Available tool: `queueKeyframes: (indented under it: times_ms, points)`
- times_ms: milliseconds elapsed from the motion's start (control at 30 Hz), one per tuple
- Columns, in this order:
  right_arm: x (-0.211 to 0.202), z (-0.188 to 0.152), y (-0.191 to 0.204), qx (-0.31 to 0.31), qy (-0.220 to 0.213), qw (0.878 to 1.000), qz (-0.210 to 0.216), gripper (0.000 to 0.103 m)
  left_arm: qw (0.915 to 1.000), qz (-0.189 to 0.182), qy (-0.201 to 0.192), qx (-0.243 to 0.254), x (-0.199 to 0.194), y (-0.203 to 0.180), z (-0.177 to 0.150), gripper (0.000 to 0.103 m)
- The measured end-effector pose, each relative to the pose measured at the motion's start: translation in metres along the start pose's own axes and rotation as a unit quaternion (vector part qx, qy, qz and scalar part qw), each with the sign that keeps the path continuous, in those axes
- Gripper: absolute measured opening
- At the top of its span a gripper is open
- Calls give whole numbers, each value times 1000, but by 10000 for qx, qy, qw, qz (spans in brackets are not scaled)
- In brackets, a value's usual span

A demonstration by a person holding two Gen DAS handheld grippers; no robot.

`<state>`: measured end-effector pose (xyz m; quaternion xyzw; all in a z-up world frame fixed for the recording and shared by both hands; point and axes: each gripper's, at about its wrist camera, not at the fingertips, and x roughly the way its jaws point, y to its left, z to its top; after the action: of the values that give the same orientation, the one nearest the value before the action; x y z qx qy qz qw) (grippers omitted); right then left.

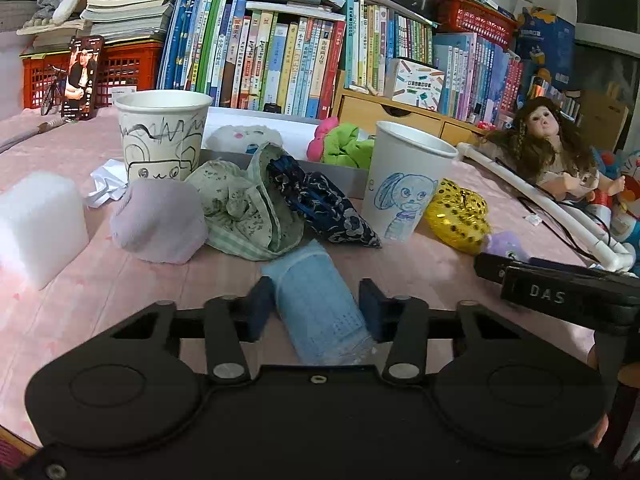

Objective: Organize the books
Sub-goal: 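Grasp the blue cloth packet with the left tool while the right grasps the purple plush, then lower the blue packet into the tray with the left tool while the right releases the plush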

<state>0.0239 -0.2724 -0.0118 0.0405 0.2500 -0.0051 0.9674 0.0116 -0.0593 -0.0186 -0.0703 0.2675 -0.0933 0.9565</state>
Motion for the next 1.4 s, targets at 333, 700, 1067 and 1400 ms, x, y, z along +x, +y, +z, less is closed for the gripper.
queueKeyframes:
  times_ms: [333, 700, 1067, 1400]
  points:
    - [-19, 7, 8, -94, -228, 9996, 108, 51, 9989, -200, -264, 317, -27, -12, 13, 41]
    - [-38, 55, 10, 71, -620, 9966, 534, 51, 9943, -177, -748, 740, -53, -2, 85, 41]
    - [10, 154, 26, -11, -420, 9932, 1087, 51, 9957, 96, -256, 884, 0, 33, 212, 41]
    - [112, 201, 54, 30, 713, 9895, 1254, 51, 9920, 309, 1140, 439, 121, 62, 262, 41]
